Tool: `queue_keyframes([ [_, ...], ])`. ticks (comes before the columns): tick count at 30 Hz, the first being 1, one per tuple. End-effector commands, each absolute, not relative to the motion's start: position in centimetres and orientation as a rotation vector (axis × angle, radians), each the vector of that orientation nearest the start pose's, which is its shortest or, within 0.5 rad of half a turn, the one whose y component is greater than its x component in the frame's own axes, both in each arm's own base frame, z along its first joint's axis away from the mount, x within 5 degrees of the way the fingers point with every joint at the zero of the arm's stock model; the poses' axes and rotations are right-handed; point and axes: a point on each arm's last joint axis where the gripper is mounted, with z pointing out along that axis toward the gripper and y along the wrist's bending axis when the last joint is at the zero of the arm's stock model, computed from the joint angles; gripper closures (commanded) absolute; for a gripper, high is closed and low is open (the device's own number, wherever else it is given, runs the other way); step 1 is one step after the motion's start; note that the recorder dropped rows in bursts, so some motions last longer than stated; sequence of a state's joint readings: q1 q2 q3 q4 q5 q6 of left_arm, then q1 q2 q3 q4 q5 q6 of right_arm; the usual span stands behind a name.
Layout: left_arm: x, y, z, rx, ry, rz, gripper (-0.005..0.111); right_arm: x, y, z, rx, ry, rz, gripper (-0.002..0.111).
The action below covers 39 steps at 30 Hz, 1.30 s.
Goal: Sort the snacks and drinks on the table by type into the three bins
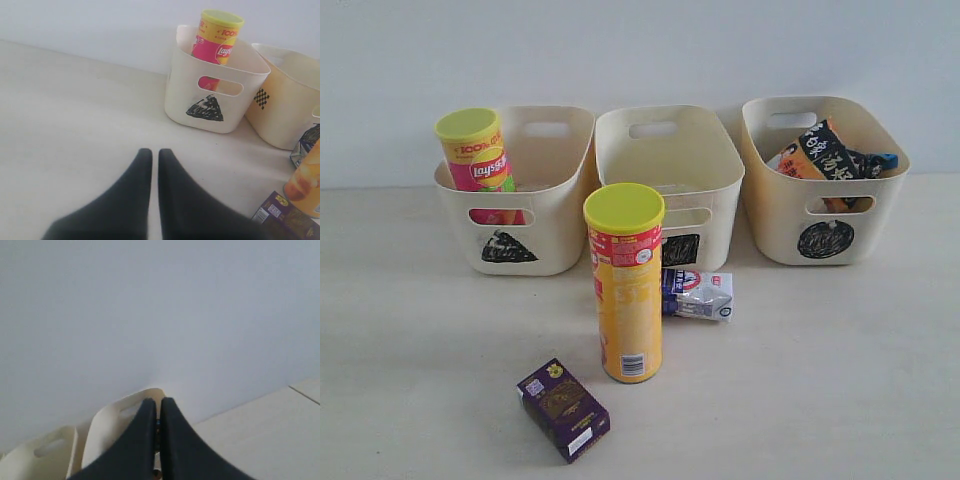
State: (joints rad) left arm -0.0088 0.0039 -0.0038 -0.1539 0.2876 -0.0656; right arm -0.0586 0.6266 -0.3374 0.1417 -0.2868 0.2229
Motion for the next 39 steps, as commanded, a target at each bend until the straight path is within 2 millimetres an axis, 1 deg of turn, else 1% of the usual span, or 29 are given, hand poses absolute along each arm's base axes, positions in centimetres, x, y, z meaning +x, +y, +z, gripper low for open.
queue_keyframes([
  [1,5.5,-0.4,18.7,-0.150,1.766,-0.199,0.102,11.8,-0.3,27.4,0.195,1.507,0.185,0.108],
  [4,5.5,-0.4,18.7,-0.150,1.766,-0.199,0.102,11.5,-0.1,25.6,0.178,1.552,0.180,0.108],
  [6,5.5,-0.4,18.8,-0.150,1.764,-0.200,0.102,11.3,0.2,25.0,0.170,1.552,0.217,0.108],
  [8,5.5,-0.4,18.8,-0.150,1.763,-0.200,0.102,11.3,0.7,25.0,0.118,1.531,0.242,0.108],
  [13,5.5,-0.4,18.8,-0.150,1.763,-0.200,0.102,11.2,1.7,25.1,-0.144,1.514,0.113,0.108],
  [15,5.5,-0.5,18.8,-0.167,1.754,-0.221,0.102,11.2,1.8,25.0,-0.182,1.527,0.088,0.108],
  [17,5.6,-0.7,19.6,-0.345,1.657,-0.436,0.102,11.1,2.0,24.8,-0.191,1.549,0.114,0.108],
  [18,5.6,-0.7,20.4,-0.529,1.538,-0.636,0.102,11.1,2.2,24.7,-0.183,1.558,0.143,0.108],
  [19,5.6,-0.5,20.8,-0.602,1.471,-0.705,0.102,11.1,2.3,24.7,-0.185,1.558,0.153,0.108],
  [20,5.6,-0.1,21.3,-0.712,1.366,-0.796,0.102,11.1,2.4,24.7,-0.193,1.557,0.161,0.108],
  [22,5.6,0.6,21.8,-0.848,1.235,-0.886,0.102,11.0,2.5,24.7,-0.202,1.556,0.169,0.108],
  [23,5.5,0.7,21.8,-0.867,1.215,-0.895,0.102,11.0,2.5,24.7,-0.202,1.556,0.169,0.108],
  [28,5.4,1.3,22.2,-0.871,1.139,-0.840,0.102,11.0,2.5,24.7,-0.202,1.556,0.169,0.108],
  [31,5.4,1.2,22.2,-0.847,1.157,-0.826,0.102,11.0,2.5,24.7,-0.202,1.556,0.169,0.108],
  [33,5.5,0.6,21.9,-0.773,1.254,-0.802,0.102,11.0,2.5,24.7,-0.202,1.556,0.169,0.108],
  [34,5.6,0.1,21.6,-0.733,1.329,-0.805,0.102,11.0,2.5,24.7,-0.202,1.556,0.169,0.108],
  [35,5.5,-0.2,21.6,-0.709,1.367,-0.814,0.102,11.0,2.5,24.7,-0.202,1.556,0.169,0.108],
  [37,5.3,-0.8,22.2,-0.593,1.453,-0.761,0.102,11.0,2.5,24.7,-0.202,1.556,0.169,0.108],
  [38,5.1,-1.2,22.8,-0.487,1.514,-0.710,0.102,11.0,2.5,24.7,-0.202,1.556,0.169,0.108],
  [39,4.9,-1.5,23.4,-0.420,1.536,-0.679,0.102,11.0,2.5,24.7,-0.202,1.556,0.169,0.108],
])
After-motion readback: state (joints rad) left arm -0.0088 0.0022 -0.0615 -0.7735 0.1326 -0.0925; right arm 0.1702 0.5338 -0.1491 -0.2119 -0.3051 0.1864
